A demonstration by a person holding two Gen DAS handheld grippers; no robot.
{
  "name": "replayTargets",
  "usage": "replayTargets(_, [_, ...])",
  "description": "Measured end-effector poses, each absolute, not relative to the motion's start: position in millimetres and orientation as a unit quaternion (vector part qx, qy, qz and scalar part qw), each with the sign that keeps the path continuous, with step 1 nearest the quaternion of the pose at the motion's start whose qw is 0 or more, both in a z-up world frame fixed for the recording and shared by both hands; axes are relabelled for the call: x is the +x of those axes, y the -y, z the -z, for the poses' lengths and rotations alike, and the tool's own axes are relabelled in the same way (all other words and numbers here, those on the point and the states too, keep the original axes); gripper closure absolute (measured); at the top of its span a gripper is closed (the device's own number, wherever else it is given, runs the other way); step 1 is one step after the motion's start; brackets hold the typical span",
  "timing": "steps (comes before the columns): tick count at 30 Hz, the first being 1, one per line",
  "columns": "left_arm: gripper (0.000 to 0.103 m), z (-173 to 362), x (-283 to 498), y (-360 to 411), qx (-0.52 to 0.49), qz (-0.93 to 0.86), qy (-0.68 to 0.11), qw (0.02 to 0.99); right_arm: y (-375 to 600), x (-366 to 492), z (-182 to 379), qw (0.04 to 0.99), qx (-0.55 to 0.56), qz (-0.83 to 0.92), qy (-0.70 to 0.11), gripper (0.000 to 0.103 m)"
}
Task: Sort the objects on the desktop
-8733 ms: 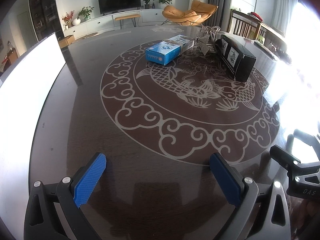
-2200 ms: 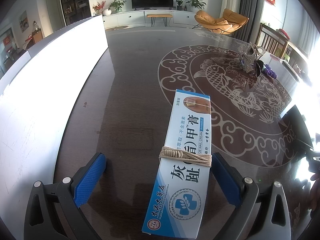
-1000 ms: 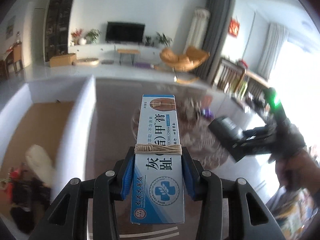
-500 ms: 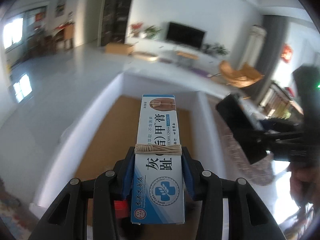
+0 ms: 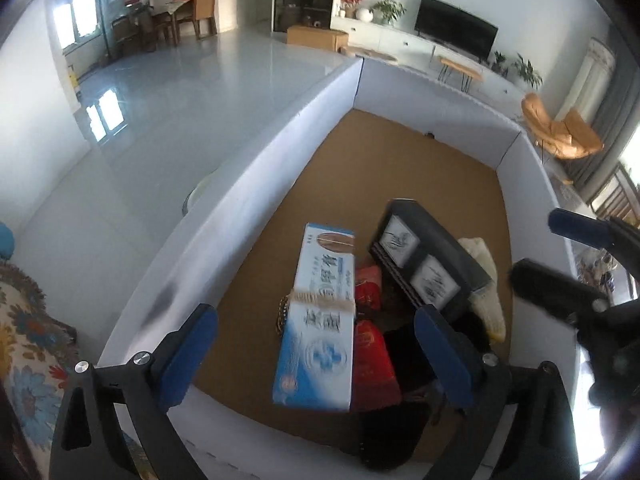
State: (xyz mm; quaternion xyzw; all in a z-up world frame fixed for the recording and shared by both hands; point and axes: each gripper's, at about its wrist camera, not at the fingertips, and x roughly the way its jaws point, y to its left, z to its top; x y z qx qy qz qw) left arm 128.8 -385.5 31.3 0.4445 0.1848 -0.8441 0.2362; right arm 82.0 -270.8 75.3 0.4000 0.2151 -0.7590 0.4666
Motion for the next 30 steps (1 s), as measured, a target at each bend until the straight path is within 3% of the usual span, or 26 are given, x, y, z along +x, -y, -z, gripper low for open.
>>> replayTargets(3, [0.003,-37.4,138.1,380.5,0.411,0.856,-0.192,0.246,242.2,77.7,-93.9,0.459,0.372,0.784,-0.190,0.013])
replayTargets(8, [0.003,-66.4,148.6,340.2,0.349,0.891,-0.183,0.226,161.7,65.2,-108.9,0.411,0.317,0.838,-0.165,0.002])
replayTargets(15, [0.003,-111.2,135.3,239.9,0.309,0.937,-0.121,0.109,-13.4,11.5,-29.3,0.213,0.359,0.887,-0.200,0.000])
replayTargets(21, [0.001,-132.0,114.8,130.5,0.309,0.949,-0.066,-0.021,-163.9,-15.8,2.7,0.096,0.404,0.897,-0.150,0.000])
replayTargets(25, [0.000,-104.9,80.2,69.7,0.342,0.934,-0.062,-0.082,-237.8,-28.0,20.7,0.039,0.435,0.892,-0.112,0.000])
replayTargets(30, [0.000,-26.1,31.1,14.4,0.415,0.904,-0.045,-0.097,-285.5,-28.7,36.5,0.024,0.449,0.890,-0.071,0.000])
